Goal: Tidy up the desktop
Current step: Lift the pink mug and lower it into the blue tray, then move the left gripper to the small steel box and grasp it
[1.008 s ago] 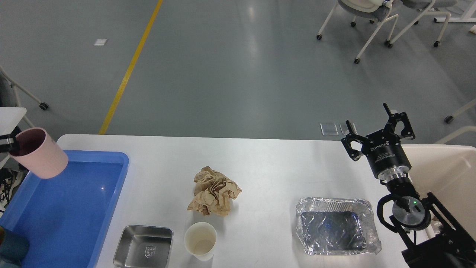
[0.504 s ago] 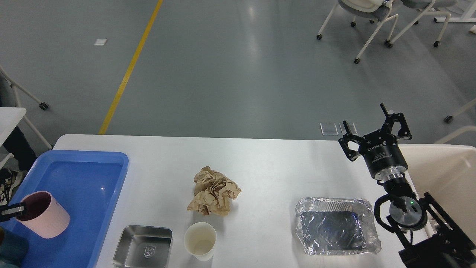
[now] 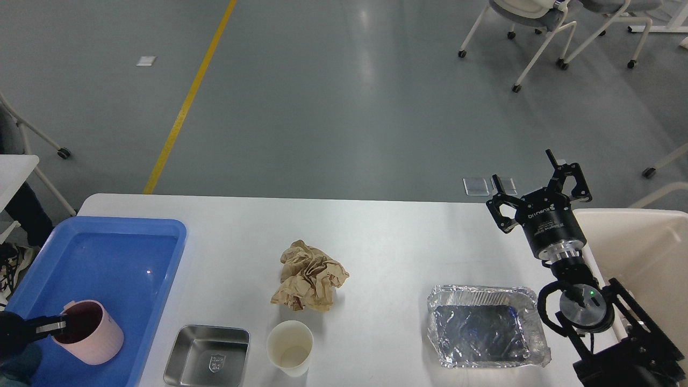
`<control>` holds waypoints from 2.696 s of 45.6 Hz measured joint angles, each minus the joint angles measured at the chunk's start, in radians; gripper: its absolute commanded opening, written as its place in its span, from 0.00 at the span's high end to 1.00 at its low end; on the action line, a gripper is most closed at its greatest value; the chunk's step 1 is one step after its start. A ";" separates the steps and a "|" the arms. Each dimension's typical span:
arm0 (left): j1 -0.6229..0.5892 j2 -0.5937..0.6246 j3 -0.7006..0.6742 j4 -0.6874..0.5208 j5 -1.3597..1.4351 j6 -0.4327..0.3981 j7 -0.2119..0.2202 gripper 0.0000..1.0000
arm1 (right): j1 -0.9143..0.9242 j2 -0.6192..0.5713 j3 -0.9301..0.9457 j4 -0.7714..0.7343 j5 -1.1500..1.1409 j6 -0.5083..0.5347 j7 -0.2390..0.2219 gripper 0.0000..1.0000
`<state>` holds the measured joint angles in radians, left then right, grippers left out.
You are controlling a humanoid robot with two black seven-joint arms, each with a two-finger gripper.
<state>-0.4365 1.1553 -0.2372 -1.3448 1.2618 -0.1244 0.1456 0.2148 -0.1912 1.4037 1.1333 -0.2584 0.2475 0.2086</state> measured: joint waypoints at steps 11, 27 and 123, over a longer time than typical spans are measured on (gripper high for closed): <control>-0.008 0.049 -0.040 -0.034 -0.005 -0.010 -0.043 0.13 | 0.005 0.002 0.001 0.001 -0.005 -0.001 0.000 0.00; -0.091 0.235 -0.066 -0.230 -0.006 -0.053 -0.102 0.13 | 0.017 0.002 -0.001 0.001 -0.023 -0.002 -0.001 0.00; 0.006 -0.167 -0.039 -0.182 0.388 -0.130 -0.074 0.09 | 0.018 -0.031 -0.014 -0.002 -0.025 -0.004 -0.002 0.00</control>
<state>-0.4308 0.9879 -0.2767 -1.5270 1.6494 -0.2545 0.0717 0.2324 -0.2224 1.3899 1.1318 -0.2838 0.2439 0.2071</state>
